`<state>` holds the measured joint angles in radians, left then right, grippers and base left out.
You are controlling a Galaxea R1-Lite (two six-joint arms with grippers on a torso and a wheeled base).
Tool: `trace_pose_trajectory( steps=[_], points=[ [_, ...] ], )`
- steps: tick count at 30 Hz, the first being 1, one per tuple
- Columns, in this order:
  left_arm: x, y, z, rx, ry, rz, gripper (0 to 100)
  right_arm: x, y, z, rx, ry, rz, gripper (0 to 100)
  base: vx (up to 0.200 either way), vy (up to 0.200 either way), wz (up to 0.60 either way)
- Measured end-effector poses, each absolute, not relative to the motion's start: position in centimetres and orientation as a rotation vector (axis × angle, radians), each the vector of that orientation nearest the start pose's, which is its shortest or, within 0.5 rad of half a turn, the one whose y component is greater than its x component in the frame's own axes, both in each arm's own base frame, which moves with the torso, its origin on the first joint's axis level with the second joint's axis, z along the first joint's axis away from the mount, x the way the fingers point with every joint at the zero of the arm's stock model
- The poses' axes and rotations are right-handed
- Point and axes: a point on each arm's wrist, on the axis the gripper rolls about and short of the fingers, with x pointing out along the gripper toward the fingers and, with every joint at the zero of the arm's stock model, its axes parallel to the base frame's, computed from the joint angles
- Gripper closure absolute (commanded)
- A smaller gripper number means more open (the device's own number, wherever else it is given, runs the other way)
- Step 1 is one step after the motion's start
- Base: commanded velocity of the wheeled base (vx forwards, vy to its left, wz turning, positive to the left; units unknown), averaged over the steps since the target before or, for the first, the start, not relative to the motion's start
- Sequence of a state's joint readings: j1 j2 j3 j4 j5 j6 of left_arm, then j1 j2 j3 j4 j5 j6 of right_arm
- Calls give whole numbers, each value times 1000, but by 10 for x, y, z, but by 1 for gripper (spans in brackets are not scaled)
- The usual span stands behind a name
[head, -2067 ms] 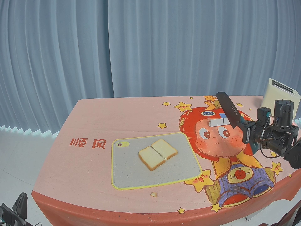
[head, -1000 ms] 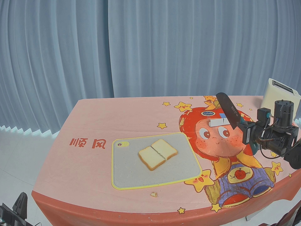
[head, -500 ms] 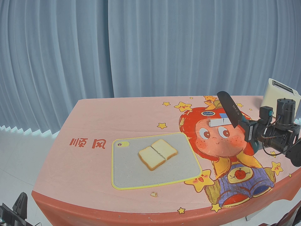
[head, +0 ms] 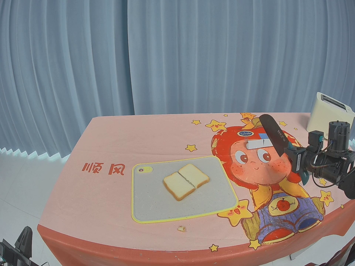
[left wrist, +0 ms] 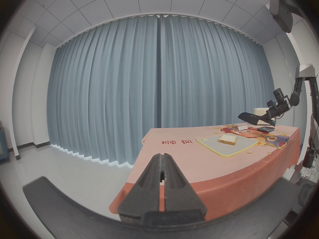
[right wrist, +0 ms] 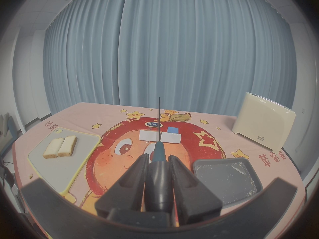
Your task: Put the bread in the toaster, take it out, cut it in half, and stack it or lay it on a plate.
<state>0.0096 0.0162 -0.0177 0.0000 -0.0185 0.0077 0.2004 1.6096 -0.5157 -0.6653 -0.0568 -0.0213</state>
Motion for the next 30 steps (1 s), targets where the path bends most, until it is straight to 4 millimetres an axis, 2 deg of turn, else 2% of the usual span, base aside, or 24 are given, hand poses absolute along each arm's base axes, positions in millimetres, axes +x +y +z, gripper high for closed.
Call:
trace_pose_trajectory(
  steps=[16,30],
  points=[
    [-23,-1,81,8,-2,-8,100,226,48,147,-84,380,156,100,0,0,0],
    [-23,-1,81,8,-2,-8,100,218,49,143,-102,387,165,100,0,0,0]
  ],
)
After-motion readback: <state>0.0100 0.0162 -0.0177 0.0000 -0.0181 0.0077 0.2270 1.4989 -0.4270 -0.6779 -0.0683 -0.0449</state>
